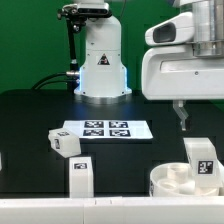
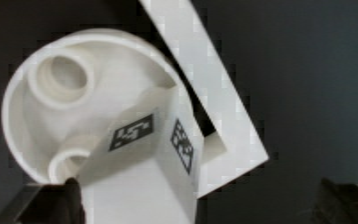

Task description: Assemble stool

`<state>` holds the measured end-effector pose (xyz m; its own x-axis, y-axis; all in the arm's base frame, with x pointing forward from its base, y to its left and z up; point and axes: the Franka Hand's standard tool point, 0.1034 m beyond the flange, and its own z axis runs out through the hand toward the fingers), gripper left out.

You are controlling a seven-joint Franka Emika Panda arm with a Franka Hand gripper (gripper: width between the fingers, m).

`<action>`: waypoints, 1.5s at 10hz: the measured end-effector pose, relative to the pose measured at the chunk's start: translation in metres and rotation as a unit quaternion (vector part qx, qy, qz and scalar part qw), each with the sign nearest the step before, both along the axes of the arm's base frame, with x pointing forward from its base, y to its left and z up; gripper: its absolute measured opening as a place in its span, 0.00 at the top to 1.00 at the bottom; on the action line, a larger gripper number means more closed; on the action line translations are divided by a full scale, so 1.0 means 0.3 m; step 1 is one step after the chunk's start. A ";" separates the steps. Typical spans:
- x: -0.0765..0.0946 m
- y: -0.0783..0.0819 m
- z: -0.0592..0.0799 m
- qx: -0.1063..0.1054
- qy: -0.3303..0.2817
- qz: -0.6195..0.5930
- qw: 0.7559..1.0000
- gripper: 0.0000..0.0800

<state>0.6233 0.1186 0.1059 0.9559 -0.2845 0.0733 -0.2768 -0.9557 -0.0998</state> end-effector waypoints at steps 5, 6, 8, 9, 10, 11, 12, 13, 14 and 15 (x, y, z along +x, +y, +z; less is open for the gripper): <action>0.022 -0.045 0.008 -0.037 -0.012 0.261 0.965 0.19; 0.026 -0.050 0.014 -0.045 -0.014 0.348 0.936 0.19; 0.010 -0.046 -0.002 -0.052 -0.013 0.437 0.898 0.19; 0.012 -0.053 -0.002 -0.055 -0.013 0.452 0.890 0.19; 0.013 -0.062 -0.002 -0.062 -0.014 0.487 0.871 0.19; 0.014 -0.068 -0.003 -0.065 -0.014 0.511 0.857 0.19; 0.020 -0.079 -0.005 -0.082 -0.018 0.575 0.814 0.19; 0.026 -0.085 -0.014 -0.107 -0.027 0.665 0.739 0.19; 0.019 -0.089 -0.027 -0.111 -0.024 0.718 0.687 0.19; 0.022 -0.072 -0.047 -0.121 -0.019 0.744 0.657 0.19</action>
Offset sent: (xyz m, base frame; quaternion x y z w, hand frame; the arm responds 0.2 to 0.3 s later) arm 0.0000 0.0000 0.0000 0.0000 0.0000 -0.1938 0.9810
